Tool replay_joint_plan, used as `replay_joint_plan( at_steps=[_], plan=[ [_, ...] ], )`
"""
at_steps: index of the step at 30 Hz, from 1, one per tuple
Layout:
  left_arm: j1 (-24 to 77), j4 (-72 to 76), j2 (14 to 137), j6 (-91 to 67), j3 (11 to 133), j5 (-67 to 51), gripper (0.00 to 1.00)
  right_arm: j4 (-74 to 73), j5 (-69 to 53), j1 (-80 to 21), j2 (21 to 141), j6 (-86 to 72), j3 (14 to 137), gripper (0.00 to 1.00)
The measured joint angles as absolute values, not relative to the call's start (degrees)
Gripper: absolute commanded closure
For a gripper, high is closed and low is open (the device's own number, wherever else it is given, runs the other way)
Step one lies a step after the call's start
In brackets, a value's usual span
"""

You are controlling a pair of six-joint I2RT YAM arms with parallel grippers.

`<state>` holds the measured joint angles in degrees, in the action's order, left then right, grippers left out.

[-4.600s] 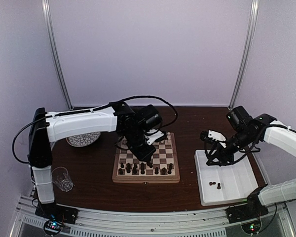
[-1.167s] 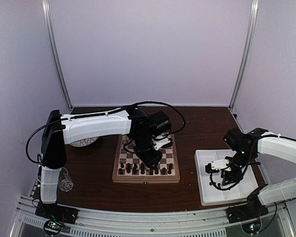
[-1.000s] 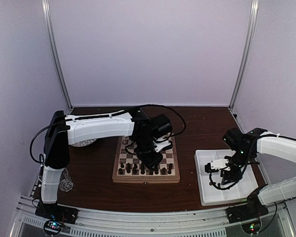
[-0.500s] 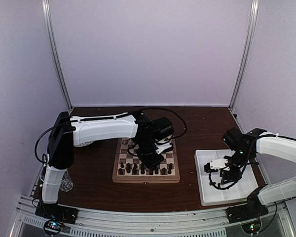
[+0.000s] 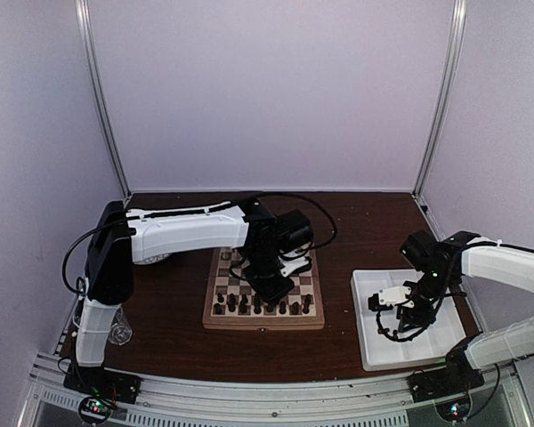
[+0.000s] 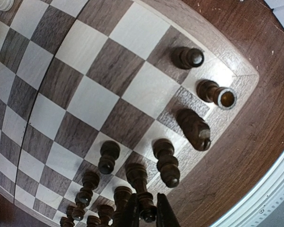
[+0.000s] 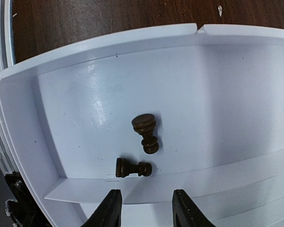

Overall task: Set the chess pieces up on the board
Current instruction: Pick up the pawn from the storage box.

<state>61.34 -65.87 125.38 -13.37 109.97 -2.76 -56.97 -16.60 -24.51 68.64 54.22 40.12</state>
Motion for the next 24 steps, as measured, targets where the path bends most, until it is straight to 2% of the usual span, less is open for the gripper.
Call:
replay_joint_plan(
  at_steps=[5, 11, 18, 24],
  plan=[
    [61.3, -66.0, 125.4, -13.4, 110.0, -2.7, 0.88, -57.0, -16.6, -24.7, 68.7, 54.2, 40.1, 0.60],
    [61.3, -66.1, 125.4, -13.4, 110.0, -2.7, 0.86, -57.0, -16.6, -24.7, 68.8, 54.0, 40.1, 0.60],
    [61.3, -66.1, 125.4, -13.4, 110.0, -2.7, 0.77, -57.0, -16.6, -24.7, 68.8, 54.0, 40.1, 0.60],
    [61.3, -66.1, 125.4, -13.4, 110.0, -2.4, 0.74, -56.9, -16.6, -24.7, 68.8, 53.8, 40.1, 0.61]
  ],
)
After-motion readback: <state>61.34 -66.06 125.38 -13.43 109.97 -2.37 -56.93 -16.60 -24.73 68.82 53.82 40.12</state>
